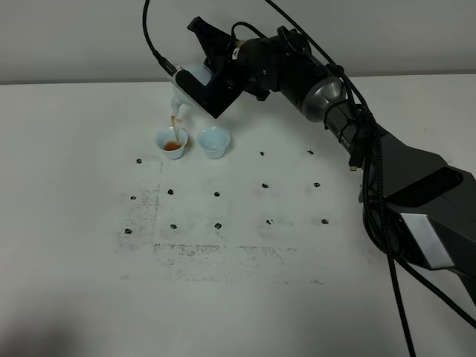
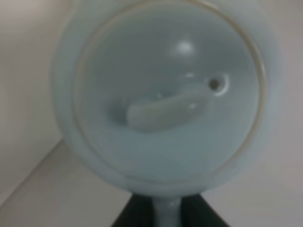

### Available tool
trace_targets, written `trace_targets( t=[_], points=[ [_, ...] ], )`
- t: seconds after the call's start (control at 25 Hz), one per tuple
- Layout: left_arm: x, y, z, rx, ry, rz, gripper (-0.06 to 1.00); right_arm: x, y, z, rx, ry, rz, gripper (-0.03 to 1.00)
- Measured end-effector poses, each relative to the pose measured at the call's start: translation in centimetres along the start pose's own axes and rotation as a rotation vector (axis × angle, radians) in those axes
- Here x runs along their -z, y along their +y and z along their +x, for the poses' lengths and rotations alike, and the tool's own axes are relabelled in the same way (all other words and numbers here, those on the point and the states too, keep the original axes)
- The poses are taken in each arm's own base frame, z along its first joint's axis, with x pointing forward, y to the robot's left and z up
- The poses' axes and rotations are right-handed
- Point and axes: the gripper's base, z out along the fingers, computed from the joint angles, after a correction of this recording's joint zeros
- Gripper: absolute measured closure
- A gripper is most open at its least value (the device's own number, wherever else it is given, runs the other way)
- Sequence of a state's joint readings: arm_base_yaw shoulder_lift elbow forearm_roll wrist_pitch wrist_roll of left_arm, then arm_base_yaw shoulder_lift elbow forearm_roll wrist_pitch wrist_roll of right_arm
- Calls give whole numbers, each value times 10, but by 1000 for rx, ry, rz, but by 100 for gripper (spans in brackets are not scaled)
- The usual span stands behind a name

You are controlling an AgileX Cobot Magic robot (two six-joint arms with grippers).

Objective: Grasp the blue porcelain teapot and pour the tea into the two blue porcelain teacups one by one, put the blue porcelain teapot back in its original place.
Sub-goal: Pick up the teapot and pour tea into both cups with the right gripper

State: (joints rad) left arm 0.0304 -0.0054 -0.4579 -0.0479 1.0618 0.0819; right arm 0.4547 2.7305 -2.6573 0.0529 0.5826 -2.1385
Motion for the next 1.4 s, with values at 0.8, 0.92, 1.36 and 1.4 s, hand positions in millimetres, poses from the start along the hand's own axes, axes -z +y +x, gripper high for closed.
trace_targets(
  t=[0.8,0.92,1.36,1.4],
  points=[
    [0,0,0,0,0,0,34,0,-2,0,41,27,4,93],
    [0,0,0,0,0,0,34,0,-2,0,41,27,4,93],
    [0,0,0,0,0,0,34,0,-5,-4,57,27,7,93],
    [0,0,0,0,0,0,34,0,-5,-5,58,27,9,93]
  ],
)
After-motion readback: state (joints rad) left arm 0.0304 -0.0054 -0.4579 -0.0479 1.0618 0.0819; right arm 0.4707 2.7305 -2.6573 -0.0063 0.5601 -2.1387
